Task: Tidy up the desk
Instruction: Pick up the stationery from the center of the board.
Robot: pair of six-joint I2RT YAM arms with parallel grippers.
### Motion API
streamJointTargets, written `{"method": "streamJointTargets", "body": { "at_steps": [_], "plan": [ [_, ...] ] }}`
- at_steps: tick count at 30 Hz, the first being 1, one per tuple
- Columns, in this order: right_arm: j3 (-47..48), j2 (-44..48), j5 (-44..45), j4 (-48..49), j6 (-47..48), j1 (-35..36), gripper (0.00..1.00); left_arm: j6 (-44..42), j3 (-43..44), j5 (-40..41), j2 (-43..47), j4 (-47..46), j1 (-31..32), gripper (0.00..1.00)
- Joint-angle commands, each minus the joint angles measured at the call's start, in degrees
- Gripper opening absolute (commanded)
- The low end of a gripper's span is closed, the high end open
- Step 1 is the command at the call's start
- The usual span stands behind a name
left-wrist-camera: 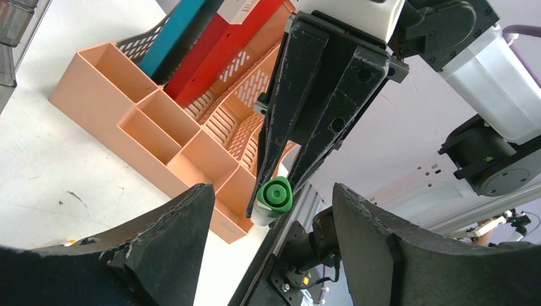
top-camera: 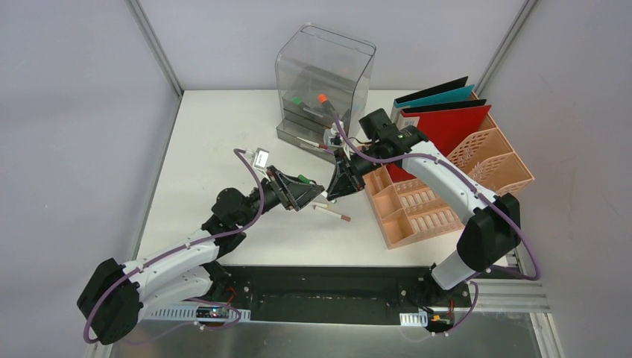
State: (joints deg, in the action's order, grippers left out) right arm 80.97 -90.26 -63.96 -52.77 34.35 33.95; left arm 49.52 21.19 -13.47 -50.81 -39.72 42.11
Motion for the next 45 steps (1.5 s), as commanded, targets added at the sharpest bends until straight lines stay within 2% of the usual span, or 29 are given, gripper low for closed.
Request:
{"method": "streamJointTargets", "body": {
  "at_steps": [1,8,13,19,22,27,30,33,36,39,45],
  "plan": [
    [0.18,2.10,-2.61,1.10,0.17,-0.38,0.00,-2.32,2.52,1.69,-1.53,-3.86,1.07,0.66],
    [0.07,1.92,-2.66,1.15,0.19,-0.62,0.00,-2.45,2.98,1.96,-3.14,-4.17,1.79,0.46],
    [0.12,1.92,-2.83,1.10,0.19,-0.66,0.00,-2.76,2.81,2.48,-3.16,-3.87,1.92,0.22],
    [0.04,2.00,-2.83,1.10,0.28,-0.77,0.00,-2.67,2.58,2.49,-3.29,-3.93,1.91,0.00],
    [0.04,1.89,-2.76,1.10,0.28,-0.94,0.00,-2.54,2.31,3.01,-3.09,-3.96,1.90,0.00],
    [-0.24,2.04,-2.29,1.35,0.11,-0.92,0.15,-1.27,0.95,6.57,-2.25,-3.34,1.92,0.00],
    [-0.56,2.41,-1.69,1.85,-0.05,-1.00,0.30,-0.94,0.38,8.83,-1.74,-2.60,1.93,0.00],
    [-1.36,3.07,-0.38,3.27,-1.11,-1.04,0.52,-1.07,0.14,11.73,-0.77,-0.54,1.93,0.00],
    [-2.39,3.94,1.52,5.29,-2.42,-1.06,0.65,-1.90,-0.38,14.85,0.39,0.76,1.89,0.00],
    [-2.81,4.55,3.74,5.92,-2.63,-1.14,0.70,-3.40,-0.55,17.43,1.64,2.83,1.83,0.00],
    [-2.95,5.21,6.38,6.02,-2.10,-1.84,0.74,-6.12,2.03,21.16,2.54,10.93,-0.29,0.00]
  ]
}}
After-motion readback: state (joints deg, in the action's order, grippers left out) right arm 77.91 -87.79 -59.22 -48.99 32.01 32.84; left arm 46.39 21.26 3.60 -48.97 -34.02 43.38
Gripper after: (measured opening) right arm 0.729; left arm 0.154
